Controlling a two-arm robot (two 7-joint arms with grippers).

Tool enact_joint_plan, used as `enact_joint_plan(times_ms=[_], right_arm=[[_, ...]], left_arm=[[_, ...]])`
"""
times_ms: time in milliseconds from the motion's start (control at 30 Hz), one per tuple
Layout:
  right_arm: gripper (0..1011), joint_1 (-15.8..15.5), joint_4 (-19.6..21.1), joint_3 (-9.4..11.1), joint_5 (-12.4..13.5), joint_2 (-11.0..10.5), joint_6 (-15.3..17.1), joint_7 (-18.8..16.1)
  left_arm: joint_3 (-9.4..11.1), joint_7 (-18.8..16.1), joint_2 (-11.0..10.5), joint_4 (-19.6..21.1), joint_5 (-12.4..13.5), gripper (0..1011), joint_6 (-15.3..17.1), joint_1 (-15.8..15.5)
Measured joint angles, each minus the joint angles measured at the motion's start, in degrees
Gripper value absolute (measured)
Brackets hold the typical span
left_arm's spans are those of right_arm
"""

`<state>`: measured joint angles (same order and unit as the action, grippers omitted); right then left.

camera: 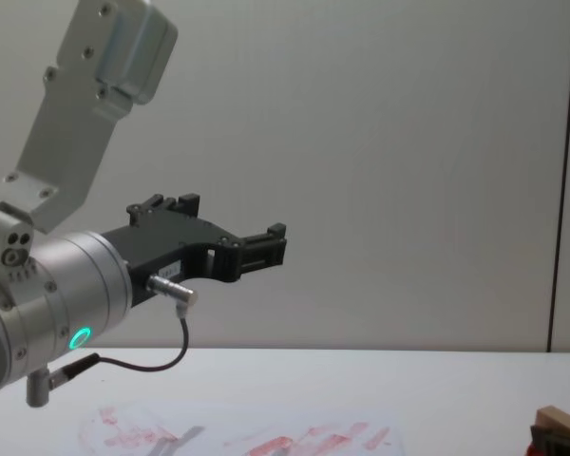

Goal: Use the one hand to pick up the stamp and affix it onto the A4 paper.

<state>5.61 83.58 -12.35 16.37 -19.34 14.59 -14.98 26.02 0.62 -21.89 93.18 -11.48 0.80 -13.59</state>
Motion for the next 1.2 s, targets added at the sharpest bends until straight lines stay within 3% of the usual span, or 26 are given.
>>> enact_joint_plan(times_ms=[233, 733, 1200], right_arm=[[225, 0.22, -0.34, -0.09, 0.0, 0.11, -0.47, -0.68], [220, 0.06, 2.2, -0.89, -1.96, 0.3, -4.7, -2.9], [220, 1.13, 4.26, -3.7, -5.29, 2.52, -5.18, -7.39]], left_arm=[[0.0, 0.0, 0.0, 0.0, 0.0, 1002, 0.0, 0.0], [0.0, 0.0, 0.0, 0.0, 0.0, 1002, 0.0, 0.0], [0.0, 0.0, 0.0, 0.0, 0.0, 1002, 0.0, 0.0]])
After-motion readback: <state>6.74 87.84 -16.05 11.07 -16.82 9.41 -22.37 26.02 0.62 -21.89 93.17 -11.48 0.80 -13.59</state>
